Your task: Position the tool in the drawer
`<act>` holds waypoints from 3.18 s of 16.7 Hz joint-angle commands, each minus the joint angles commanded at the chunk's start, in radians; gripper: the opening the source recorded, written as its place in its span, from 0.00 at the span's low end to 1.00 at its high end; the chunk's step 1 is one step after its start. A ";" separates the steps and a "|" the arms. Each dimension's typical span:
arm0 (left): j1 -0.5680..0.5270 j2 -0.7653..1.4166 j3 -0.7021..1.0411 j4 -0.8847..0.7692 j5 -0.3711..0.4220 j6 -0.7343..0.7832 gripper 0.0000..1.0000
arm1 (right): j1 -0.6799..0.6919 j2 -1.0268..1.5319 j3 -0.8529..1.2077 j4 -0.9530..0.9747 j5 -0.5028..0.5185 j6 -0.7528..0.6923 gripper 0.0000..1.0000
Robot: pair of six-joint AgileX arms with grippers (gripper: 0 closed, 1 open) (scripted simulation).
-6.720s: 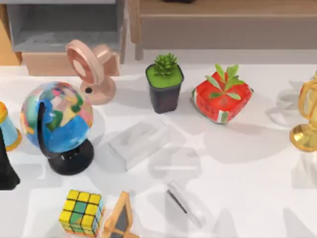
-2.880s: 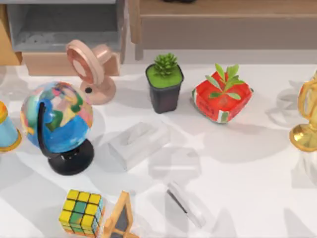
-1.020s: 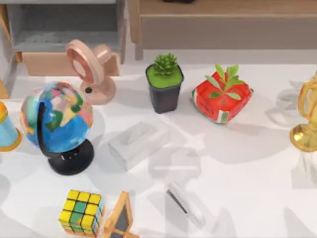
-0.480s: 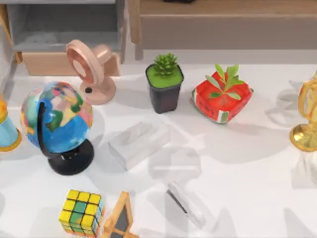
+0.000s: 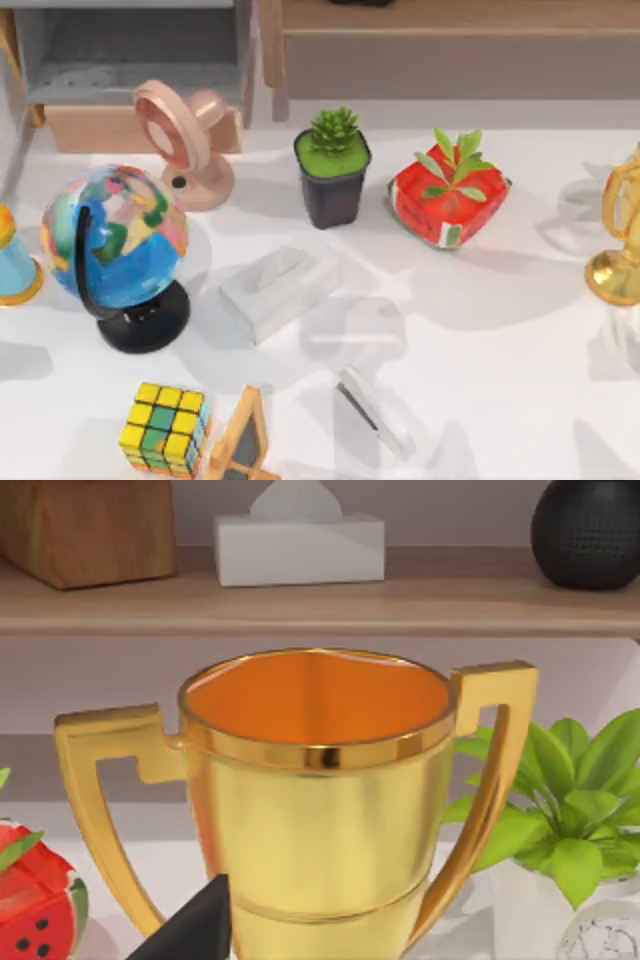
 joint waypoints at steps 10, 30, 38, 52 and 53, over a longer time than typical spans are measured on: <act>0.000 0.000 -0.001 0.000 0.000 0.000 0.53 | 0.000 0.000 0.000 0.000 0.000 0.000 1.00; 0.043 -0.019 -0.053 0.032 0.044 0.003 1.00 | 0.000 0.000 0.000 0.000 0.000 0.000 1.00; 0.065 -0.066 -0.038 0.016 0.024 -0.045 1.00 | 0.000 0.000 0.000 0.000 0.000 0.000 1.00; -0.358 -0.381 0.411 -0.777 -0.343 -1.195 1.00 | 0.000 0.000 0.000 0.000 0.000 0.000 1.00; -0.429 -0.382 0.455 -0.870 -0.374 -1.312 1.00 | 0.000 0.000 0.000 0.000 0.000 0.000 1.00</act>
